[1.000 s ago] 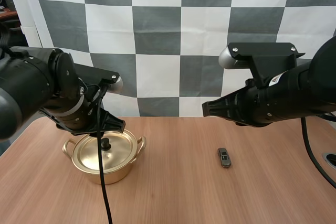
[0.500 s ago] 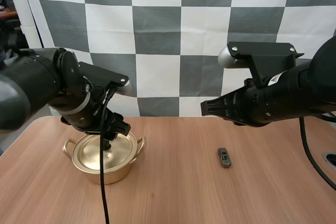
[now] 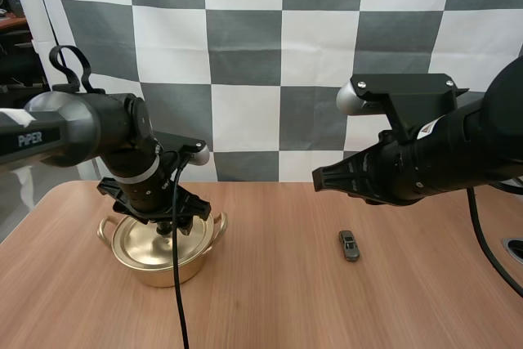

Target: Open the pot, put the car inside, and close it

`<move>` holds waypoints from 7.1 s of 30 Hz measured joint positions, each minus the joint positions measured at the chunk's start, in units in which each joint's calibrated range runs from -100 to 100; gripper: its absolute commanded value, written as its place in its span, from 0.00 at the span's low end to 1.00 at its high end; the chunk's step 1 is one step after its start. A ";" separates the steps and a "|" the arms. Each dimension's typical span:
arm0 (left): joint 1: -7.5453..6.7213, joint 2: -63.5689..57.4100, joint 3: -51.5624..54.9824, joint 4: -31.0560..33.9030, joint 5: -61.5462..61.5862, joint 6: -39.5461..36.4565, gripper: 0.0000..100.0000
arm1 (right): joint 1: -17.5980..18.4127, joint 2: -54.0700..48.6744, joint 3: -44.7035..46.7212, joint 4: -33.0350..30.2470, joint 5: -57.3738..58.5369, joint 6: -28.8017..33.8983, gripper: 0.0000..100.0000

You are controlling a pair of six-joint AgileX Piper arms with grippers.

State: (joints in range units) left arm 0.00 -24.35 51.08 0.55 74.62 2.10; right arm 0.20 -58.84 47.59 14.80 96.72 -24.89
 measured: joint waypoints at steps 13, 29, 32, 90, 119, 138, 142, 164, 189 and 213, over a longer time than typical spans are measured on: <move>0.00 4.74 0.00 7.04 -8.68 -4.73 1.00 | 0.00 -0.77 0.00 0.00 0.64 0.00 0.00; 0.00 8.36 -0.10 2.03 -11.48 -0.03 0.44 | 0.00 -2.38 0.00 0.37 1.60 -0.05 0.00; 0.00 8.36 -0.10 0.79 -11.13 -0.39 0.01 | 0.00 -2.38 0.00 0.37 1.60 -0.05 0.00; 0.00 -43.35 -33.22 -7.58 25.38 2.95 0.00 | 0.00 38.92 0.00 -14.27 -16.07 -1.21 1.00; 0.00 -43.35 -33.22 -7.58 25.38 2.95 0.00 | 0.00 49.90 0.00 -4.98 -16.42 -15.73 1.00; 0.00 -43.83 -33.22 -7.58 25.33 2.95 0.00 | 0.00 58.47 -0.43 -20.33 -40.51 -2.36 1.00; 0.00 -43.83 -33.22 -7.58 25.33 2.95 0.00 | 0.00 60.81 -0.43 -20.33 -40.65 -2.36 1.00; 0.00 -43.83 -32.85 -7.58 25.33 2.95 0.00 | 0.06 68.88 -0.58 -20.39 -46.95 -3.79 0.00; 0.00 -47.16 -32.85 -6.00 25.33 2.95 0.00 | 0.06 49.43 -17.43 -3.99 -19.21 -14.19 0.00; 0.16 -67.64 -32.85 15.65 25.33 0.25 0.00 | 16.65 51.17 -26.70 20.66 3.28 -28.10 0.00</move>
State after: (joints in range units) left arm 0.16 -91.99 18.22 16.20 99.95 2.35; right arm 16.85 -7.67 20.89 35.46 100.00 -52.99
